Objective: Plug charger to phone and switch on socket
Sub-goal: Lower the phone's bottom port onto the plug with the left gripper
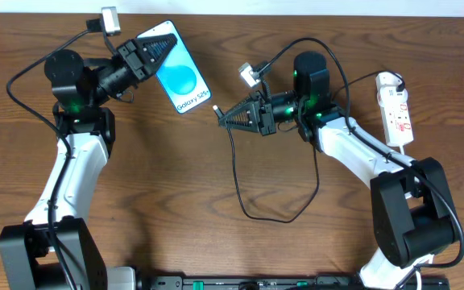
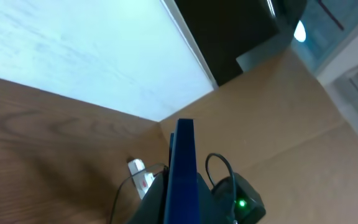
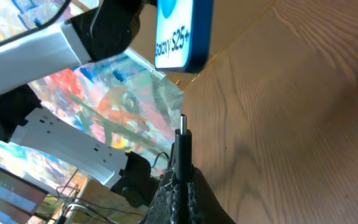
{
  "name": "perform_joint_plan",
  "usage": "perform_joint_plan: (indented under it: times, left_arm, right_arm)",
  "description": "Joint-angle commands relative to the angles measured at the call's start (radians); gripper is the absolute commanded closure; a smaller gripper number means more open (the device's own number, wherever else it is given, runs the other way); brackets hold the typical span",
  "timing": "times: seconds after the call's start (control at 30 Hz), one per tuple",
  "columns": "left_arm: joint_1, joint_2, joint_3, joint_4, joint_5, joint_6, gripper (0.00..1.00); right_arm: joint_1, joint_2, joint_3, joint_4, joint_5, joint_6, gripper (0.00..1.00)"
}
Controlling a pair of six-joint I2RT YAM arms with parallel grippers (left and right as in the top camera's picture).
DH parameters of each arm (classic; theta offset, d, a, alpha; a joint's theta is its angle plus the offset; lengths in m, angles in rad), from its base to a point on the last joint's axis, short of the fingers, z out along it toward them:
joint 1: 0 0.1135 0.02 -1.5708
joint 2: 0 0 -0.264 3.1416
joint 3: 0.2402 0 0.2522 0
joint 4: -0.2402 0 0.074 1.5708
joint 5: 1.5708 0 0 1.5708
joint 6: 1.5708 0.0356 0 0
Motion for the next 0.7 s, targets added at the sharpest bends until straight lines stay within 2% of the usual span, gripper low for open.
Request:
perform_joint_plan:
  times: [0.0, 0.1, 0.23, 0.67]
  left_arm:
    - [0.000, -0.023, 0.025, 0.023, -0.034, -0.087, 0.92]
    - [-0.010, -0.023, 0.025, 0.069, -0.043, -0.137, 0.93]
    - [-0.027, -0.022, 0.025, 0.091, -0.094, -0.147, 0.93]
    - [-0.037, -0.022, 0.025, 0.091, -0.132, -0.147, 0.93]
  right_arm:
    - [-0.003, 0.005, 0.004, 0.051, -0.019, 0.107, 0.99]
    - [-0.003, 0.005, 0.004, 0.098, -0.014, 0.172, 0.99]
    - [-0.003, 0.005, 0.004, 0.193, -0.014, 0.248, 0.99]
    - [-0.003, 0.005, 0.004, 0.246, -0.013, 0.292, 0.99]
